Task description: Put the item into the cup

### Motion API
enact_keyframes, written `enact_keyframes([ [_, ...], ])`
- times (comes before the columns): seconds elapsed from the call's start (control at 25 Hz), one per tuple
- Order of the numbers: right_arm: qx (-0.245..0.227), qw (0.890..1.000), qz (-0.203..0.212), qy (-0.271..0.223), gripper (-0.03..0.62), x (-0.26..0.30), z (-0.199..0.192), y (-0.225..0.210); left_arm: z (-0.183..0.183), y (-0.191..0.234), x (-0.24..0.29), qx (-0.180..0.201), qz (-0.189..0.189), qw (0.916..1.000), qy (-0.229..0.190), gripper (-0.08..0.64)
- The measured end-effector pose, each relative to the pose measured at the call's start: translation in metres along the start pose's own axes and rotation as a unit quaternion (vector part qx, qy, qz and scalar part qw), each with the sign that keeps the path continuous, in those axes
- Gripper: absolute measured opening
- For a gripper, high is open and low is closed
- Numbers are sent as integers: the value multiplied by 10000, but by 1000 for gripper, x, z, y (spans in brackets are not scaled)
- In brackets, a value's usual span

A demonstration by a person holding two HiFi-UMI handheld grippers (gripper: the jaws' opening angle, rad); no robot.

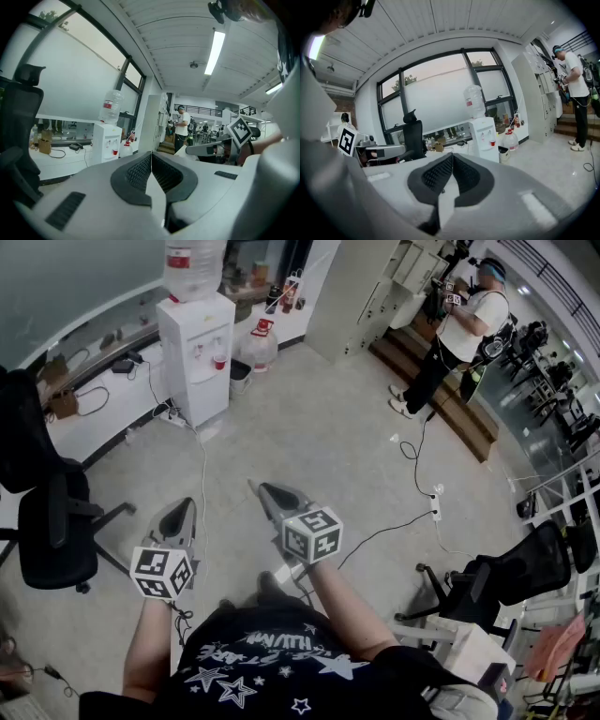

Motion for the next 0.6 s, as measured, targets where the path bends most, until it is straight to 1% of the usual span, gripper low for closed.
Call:
enact_keyframes([
  [0.12,-64,10000,-6,6,2,3,1,4,1,4,1,-10,68,10000,-1,9],
  [0.24,-76,10000,-36,-5,2,4,-1,9,-2,5,-1,-28,53,10000,24,9],
  [0.6,7,9998,-188,19,2,11,-21,29,-18,21,-23,-180,66,9997,161,9],
])
Point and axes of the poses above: the fingertips, and each gripper's own axes: x forward along the fingers, y to its left, z out of its top, the point moved 8 cm from there along -x, backward along the fingers, and after that the axes turned 8 degrees about -y, right-handed, at the moved point
